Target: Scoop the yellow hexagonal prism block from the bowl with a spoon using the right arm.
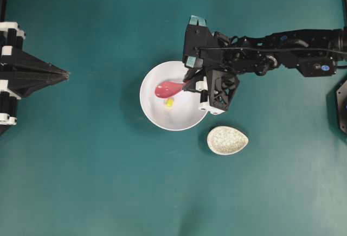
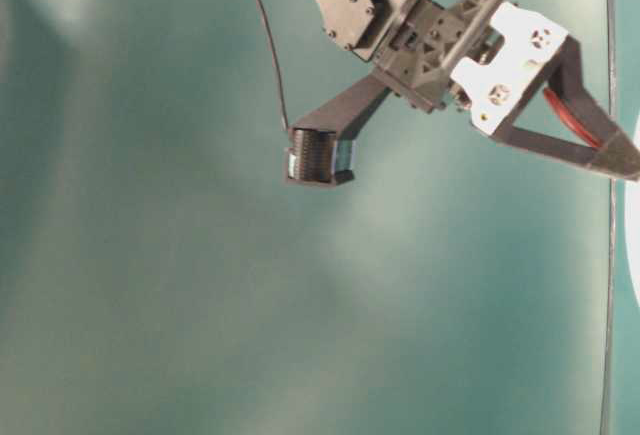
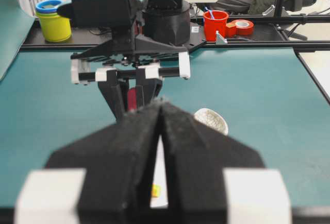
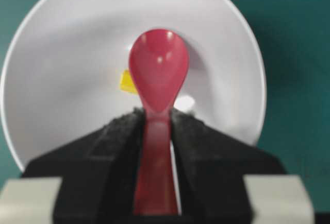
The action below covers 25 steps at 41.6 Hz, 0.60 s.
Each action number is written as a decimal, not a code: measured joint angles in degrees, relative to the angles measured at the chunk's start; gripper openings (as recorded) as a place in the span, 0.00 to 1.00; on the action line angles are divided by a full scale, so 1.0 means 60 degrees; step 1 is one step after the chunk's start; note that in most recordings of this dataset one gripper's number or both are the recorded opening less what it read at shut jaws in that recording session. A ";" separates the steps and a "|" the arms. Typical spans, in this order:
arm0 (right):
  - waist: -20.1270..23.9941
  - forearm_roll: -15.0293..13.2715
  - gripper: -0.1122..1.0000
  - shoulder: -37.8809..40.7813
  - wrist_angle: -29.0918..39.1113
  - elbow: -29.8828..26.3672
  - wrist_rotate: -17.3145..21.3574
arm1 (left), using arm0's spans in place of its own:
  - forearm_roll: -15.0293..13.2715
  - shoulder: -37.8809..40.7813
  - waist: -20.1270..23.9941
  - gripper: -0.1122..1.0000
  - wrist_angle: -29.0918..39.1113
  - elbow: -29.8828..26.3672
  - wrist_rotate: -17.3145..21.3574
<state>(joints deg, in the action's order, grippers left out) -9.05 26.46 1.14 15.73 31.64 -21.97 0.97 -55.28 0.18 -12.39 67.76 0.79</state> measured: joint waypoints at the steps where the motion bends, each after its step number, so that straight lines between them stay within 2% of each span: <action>1: 0.0000 0.0000 0.32 -0.0059 0.0000 0.0000 -0.0015 | 0.0000 0.0000 0.0015 0.10 -0.0015 0.0000 0.0000; 13: 0.0029 0.0059 0.31 -0.1099 0.0425 0.0015 0.0103 | 0.0000 0.0000 0.0000 0.10 0.0000 0.0000 0.0000; 17: 0.0044 0.0088 0.31 -0.1421 0.0791 0.0000 0.0352 | 0.0000 0.0000 0.0015 0.10 0.0000 0.0000 0.0000; 25: 0.0044 0.0088 0.32 -0.1802 0.1743 0.0015 0.1318 | 0.0000 0.0000 0.0015 0.10 0.0000 0.0000 0.0000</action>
<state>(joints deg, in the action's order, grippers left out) -8.79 26.98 -9.67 26.19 31.73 -14.06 0.97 -55.28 0.26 -12.39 67.76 0.79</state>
